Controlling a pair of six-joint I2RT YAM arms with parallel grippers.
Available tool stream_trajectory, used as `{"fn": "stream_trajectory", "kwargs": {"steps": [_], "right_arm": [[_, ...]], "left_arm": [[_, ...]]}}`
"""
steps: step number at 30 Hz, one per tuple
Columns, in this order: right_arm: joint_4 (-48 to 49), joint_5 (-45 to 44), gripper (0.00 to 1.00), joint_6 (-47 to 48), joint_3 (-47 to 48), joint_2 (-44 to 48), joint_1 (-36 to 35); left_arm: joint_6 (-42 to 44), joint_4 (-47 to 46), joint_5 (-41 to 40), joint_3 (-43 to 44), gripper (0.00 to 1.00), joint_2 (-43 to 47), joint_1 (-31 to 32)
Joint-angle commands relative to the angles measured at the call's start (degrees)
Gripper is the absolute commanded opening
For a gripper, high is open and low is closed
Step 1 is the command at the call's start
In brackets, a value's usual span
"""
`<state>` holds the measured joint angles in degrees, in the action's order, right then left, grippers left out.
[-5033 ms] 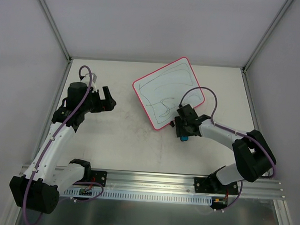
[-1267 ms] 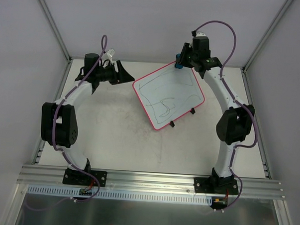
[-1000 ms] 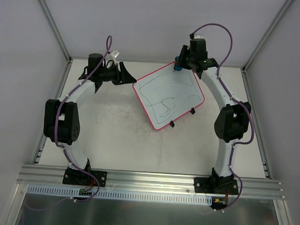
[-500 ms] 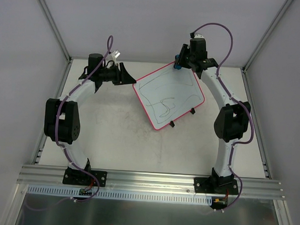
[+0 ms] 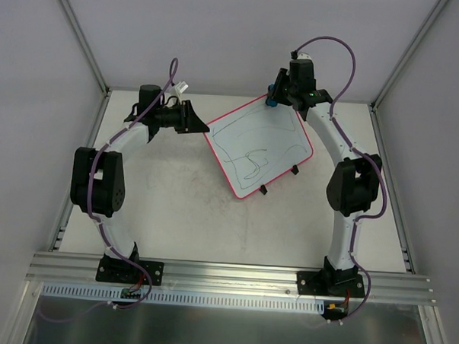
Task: Erase the whiteboard
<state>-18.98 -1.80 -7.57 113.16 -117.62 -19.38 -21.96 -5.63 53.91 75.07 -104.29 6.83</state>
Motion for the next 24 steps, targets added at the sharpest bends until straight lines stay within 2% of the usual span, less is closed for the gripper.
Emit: {"fn": "stream_trajectory", "kwargs": {"steps": [1, 5, 7, 11, 19, 24], "right_arm": [[1.8, -2.1, 0.0, -1.3, 0.9, 0.0, -0.1], [1.9, -2.8, 0.0, -1.5, 0.3, 0.3, -0.1], [1.9, -2.8, 0.0, -1.5, 0.2, 0.2, -0.1], [1.8, -3.5, 0.0, -1.9, -0.1, 0.3, -0.1], [-2.2, -8.5, 0.01, -2.9, -1.0, 0.3, 0.0], [-2.1, -8.5, 0.0, -4.8, -2.8, -0.1, 0.5]], "left_arm": [[1.8, -2.0, 2.6, -0.4, 0.28, 0.7, 0.6], [1.7, -2.0, 3.0, -1.0, 0.27, 0.5, 0.6], [1.7, -2.0, 3.5, -0.8, 0.22, 0.4, 0.6], [1.7, -1.9, 4.9, -0.3, 0.0, 0.0, 0.6], [2.3, -1.8, 5.2, -1.2, 0.0, 0.8, 0.6], [2.5, -1.8, 5.9, -1.4, 0.0, 0.8, 0.6]]}}
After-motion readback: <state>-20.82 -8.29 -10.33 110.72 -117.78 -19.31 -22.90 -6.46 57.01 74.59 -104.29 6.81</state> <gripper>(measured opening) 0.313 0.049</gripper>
